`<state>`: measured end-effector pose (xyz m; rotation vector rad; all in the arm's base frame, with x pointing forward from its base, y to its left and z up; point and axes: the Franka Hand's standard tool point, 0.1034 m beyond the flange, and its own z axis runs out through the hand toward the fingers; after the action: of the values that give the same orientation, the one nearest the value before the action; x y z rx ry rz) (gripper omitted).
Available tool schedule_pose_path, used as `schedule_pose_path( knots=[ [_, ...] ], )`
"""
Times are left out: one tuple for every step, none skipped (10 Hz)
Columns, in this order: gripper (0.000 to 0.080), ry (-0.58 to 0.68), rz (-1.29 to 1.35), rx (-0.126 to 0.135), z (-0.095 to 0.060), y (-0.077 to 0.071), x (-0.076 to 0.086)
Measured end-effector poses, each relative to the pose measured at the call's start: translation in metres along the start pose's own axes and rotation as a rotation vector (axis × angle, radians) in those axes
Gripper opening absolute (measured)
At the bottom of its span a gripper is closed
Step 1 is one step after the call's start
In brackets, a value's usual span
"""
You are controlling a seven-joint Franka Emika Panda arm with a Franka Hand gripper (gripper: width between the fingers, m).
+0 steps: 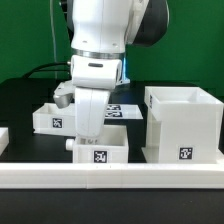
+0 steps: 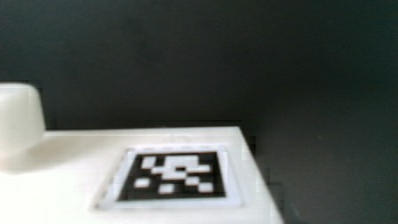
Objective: Assemble drawer
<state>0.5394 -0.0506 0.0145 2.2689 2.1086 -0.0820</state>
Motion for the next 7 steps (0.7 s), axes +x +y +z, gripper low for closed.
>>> schedule_pose_path(
  knots=[
    [0.0042,0.001,0.001,-0.009,0.000,0.001,0.000],
    [0.0042,0.003,0.000,-0.029,0.000,0.002,0.001],
    [0.0042,0.004,-0.008,-0.028,0.000,0.002,0.004],
    [0.0042,0.005,-0.025,-0.030,-0.001,0.002,0.011],
    [0.0042,0.005,-0.042,-0.031,-0.002,0.003,0.017],
    [0.0042,0.008,-0.049,-0.031,-0.002,0.003,0.021],
    [0.0042,0.011,-0.059,-0.027,-0.001,0.002,0.028]
  ],
)
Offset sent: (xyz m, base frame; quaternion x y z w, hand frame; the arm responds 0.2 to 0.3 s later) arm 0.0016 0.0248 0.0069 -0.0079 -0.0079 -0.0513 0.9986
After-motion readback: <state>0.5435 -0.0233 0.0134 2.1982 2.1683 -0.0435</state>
